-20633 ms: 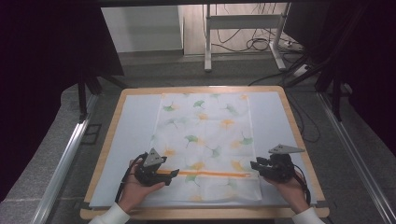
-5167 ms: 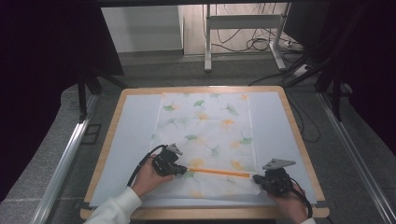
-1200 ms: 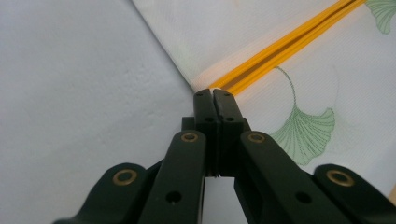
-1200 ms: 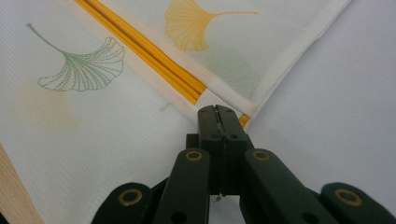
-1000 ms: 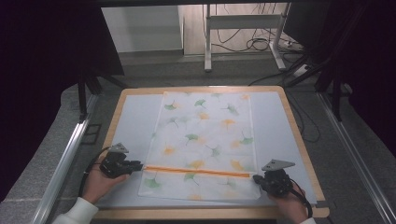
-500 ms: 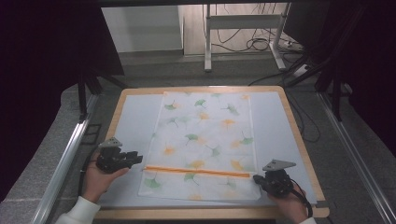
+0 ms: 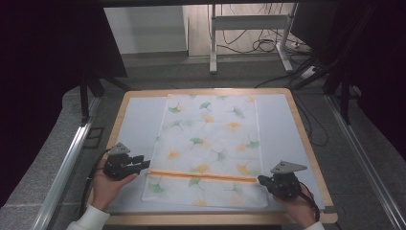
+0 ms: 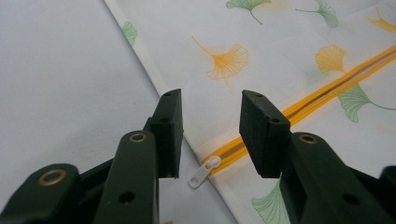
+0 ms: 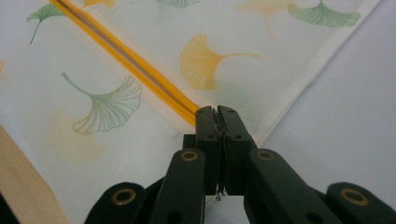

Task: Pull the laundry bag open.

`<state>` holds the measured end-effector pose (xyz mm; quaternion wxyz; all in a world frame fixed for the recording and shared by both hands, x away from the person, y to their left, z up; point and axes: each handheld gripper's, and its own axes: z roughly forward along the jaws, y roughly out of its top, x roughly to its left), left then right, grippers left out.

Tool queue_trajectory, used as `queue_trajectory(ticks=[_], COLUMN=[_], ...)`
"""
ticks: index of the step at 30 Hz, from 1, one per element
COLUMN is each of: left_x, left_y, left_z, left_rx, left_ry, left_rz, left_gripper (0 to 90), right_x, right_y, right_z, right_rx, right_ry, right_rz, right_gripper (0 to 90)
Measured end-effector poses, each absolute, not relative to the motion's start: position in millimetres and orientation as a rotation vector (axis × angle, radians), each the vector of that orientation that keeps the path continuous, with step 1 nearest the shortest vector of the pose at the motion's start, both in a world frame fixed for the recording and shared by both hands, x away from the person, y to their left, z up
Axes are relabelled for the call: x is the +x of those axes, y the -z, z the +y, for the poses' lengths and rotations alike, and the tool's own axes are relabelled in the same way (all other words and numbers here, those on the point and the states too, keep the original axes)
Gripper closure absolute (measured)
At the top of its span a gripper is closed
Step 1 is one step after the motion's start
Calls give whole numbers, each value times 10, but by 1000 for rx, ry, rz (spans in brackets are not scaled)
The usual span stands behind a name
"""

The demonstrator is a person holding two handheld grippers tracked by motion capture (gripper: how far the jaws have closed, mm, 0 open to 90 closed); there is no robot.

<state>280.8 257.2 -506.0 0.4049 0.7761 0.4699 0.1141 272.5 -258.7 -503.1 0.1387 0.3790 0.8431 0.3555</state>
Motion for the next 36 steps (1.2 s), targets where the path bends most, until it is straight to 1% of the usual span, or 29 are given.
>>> queue_trajectory(ticks=[3, 6, 8, 10, 11, 12, 13, 14, 18, 24, 36], left_x=[2804, 2801, 2796, 2791, 2791, 2791, 2791, 2792, 2797, 2801, 2809], left_y=[5113, 5147, 5150, 5157, 5172, 5172, 5183, 5195, 5226, 5238, 5249], left_z=[2578, 2593, 2608, 2632, 2656, 2656, 2671, 2684, 2708, 2702, 2722], left_rx=[1956, 1969, 1970, 1959, 1961, 1961, 1962, 1960, 1957, 1964, 1956], left_ry=[-282, -306, -335, -341, -347, -347, -353, -353, -353, -355, -356], left_rz=[1192, 1204, 1206, 1215, 1219, 1219, 1222, 1228, 1243, 1236, 1250], left_gripper=[599, 599, 598, 598, 598, 598, 598, 598, 596, 592, 570], right_x=[2788, 2864, 2910, 2944, 2962, 2962, 2979, 2979, 3020, 3038, 3014], right_y=[5028, 5025, 5028, 5029, 5031, 5031, 5034, 5034, 5054, 5080, 5080], right_z=[-2621, -2672, -2705, -2740, -2779, -2779, -2828, -2828, -2955, -3008, -2970], right_rx=[1111, 1132, 1147, 1168, 1186, 1186, 1201, 1201, 1251, 1281, 1247], right_ry=[-1052, -1083, -1092, -1087, -1085, -1085, -1087, -1087, -1077, -1055, -1054], right_rz=[2416, 2393, 2372, 2352, 2336, 2336, 2318, 2318, 2271, 2257, 2268], right_gripper=[846, 786, 690, 636, 586, 586, 562, 562, 507, 462, 436])
